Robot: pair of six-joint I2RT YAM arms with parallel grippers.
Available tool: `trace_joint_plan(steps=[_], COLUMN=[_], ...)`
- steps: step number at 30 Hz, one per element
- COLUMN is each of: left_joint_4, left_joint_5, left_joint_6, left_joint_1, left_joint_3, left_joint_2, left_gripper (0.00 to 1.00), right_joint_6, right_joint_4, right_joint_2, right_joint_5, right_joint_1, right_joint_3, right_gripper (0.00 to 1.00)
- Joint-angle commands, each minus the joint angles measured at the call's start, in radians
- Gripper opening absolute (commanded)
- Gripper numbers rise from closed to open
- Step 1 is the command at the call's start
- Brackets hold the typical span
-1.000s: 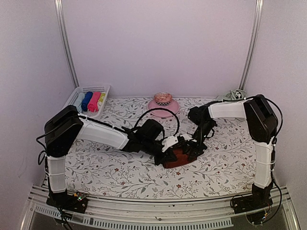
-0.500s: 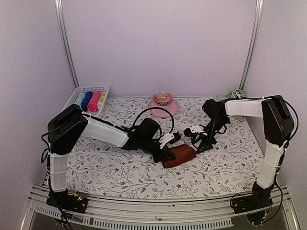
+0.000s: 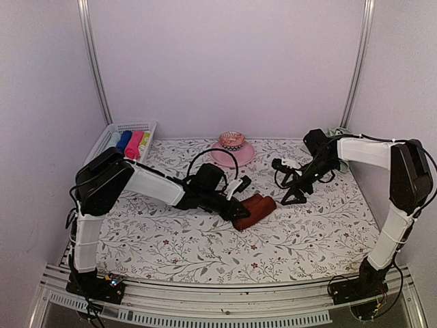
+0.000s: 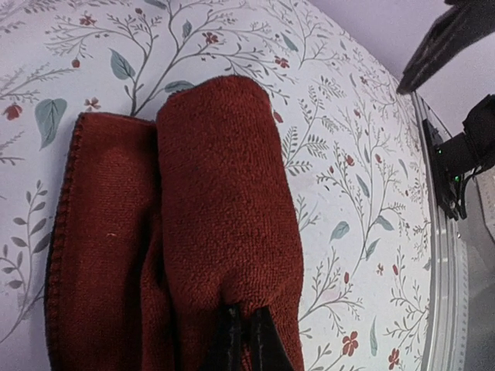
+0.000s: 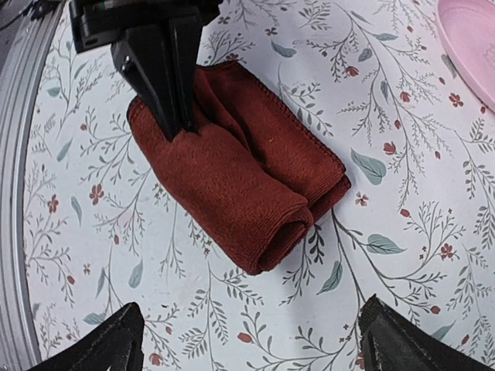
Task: Roll the towels
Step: Roll the towel at the center of the board.
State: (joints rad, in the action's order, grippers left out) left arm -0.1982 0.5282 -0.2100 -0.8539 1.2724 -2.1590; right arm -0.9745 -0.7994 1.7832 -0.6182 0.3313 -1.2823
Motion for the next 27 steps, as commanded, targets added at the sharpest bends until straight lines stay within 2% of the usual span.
trace_joint_plan(steps=[1,6,9,11,14,17,24,27], left_joint_4=[-0.069,-0.219,-0.303,-0.361,-0.426,-0.479,-0.506,-0.513], left_joint_5=[-0.069,-0.048,-0.05,-0.055,-0.055,-0.059,-0.088,-0.089], left_joint_6=[-0.163,-0.31,-0.408,-0.465,-0.54,-0.607,-0.672,-0.687], left_joint_1=[0.025,0.027,0.031,0.033,0.039,0.04,0.042,0.043], left_joint_3=[-0.01,-0.01,-0.022,-0.031,-0.032,-0.031,-0.024,-0.031], left_joint_2=[-0.064,-0.101,-0.122,-0.136,-0.164,-0.186,-0.196,-0.195], left_gripper=[0.0,0.0,0.0,0.0,0.0,0.0,0.0,0.0], right_joint_6=[0.246,0.436,0.537,0.607,0.595,0.63,0.691,0.706], right_joint_4=[0.074,0.311,0.473,0.488,0.41,0.387,0.412,0.407], right_joint_2=[-0.045,-0.201,-0.311,-0.326,-0.253,-0.163,-0.007,0.065], right_joint_5=[-0.055,0.158,0.167,0.066,-0.154,-0.283,-0.31,-0.313], right_joint_1=[-0.023,-0.041,-0.063,-0.074,-0.078,-0.077,-0.077,-0.071], right_joint_3=[0.021,0.117,0.211,0.244,0.218,0.191,0.132,0.086], right_gripper=[0.99,0.99,0.99,0.99,0.99,0.99,0.99,0.86])
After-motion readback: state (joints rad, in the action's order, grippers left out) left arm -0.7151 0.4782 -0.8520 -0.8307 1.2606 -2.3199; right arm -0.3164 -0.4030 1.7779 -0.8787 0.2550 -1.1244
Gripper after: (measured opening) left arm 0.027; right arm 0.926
